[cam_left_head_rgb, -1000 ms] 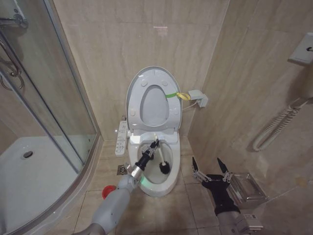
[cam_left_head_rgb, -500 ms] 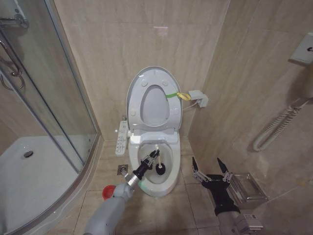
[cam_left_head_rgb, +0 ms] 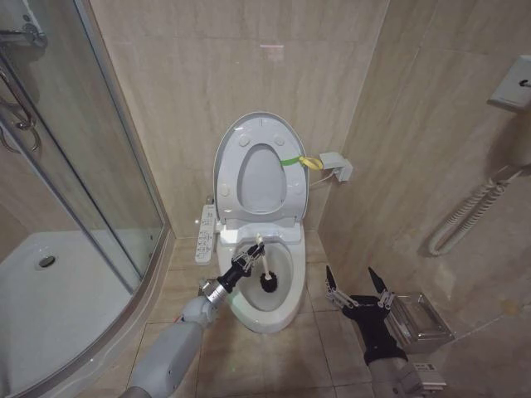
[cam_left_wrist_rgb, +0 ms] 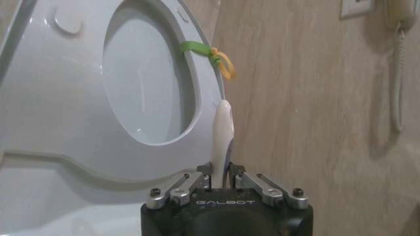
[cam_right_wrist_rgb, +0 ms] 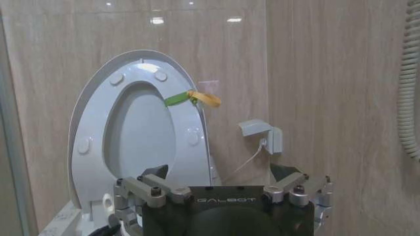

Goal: Open the toilet lid, clean the toilet bowl with a toilet brush, close the toilet lid, and flush.

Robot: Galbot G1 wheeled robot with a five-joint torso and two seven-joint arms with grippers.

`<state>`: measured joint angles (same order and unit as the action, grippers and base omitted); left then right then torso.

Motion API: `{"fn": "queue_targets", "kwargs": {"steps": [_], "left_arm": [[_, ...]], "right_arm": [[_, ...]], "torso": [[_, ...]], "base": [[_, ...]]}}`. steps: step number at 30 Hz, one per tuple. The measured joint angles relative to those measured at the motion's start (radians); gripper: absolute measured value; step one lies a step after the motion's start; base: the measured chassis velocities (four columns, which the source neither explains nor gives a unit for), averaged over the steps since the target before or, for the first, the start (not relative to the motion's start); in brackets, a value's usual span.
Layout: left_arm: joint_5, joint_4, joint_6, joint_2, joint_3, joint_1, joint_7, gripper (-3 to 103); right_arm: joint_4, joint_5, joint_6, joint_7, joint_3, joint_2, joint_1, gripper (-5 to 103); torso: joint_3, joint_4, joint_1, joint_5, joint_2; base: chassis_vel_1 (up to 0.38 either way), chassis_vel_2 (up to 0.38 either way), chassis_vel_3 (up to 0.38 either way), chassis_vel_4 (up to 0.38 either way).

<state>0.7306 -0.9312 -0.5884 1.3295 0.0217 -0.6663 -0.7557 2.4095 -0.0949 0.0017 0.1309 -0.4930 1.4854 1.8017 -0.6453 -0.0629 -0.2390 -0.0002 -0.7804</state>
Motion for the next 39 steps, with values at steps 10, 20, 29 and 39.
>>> {"fn": "queue_targets", "kwargs": {"steps": [10,20,29,39], "left_arm": [[-0.094,0.078,-0.023,-0.02,-0.011,0.03,-0.056,17],[-0.179,0.209,-0.031,0.002,-0.01,0.085,-0.065,17],[-0.146,0.184,-0.01,0.012,-0.013,0.075,-0.052,17],[-0.042,0.04,0.023,0.016,0.016,0.074,-0.047,16]], "right_arm": [[0.0,0.0,0.0,0.0,0.0,0.0,0.0,100],[0.0,0.0,0.0,0.0,0.0,0.0,0.0,100],[0.0,0.0,0.0,0.0,0.0,0.0,0.0,100],[0.0,0.0,0.0,0.0,0.0,0.0,0.0,100]], "torso": [[0.0,0.0,0.0,0.0,0.0],[0.0,-0.0002,0.0,0.0001,0.0],[0.0,0.0001,0.0,0.0001,0.0],[0.0,0.0001,0.0,0.0003,0.0]], "base": [[0.0,0.0,0.0,0.0],[0.0,0.0,0.0,0.0],[0.0,0.0,0.0,0.0],[0.0,0.0,0.0,0.0]]}}
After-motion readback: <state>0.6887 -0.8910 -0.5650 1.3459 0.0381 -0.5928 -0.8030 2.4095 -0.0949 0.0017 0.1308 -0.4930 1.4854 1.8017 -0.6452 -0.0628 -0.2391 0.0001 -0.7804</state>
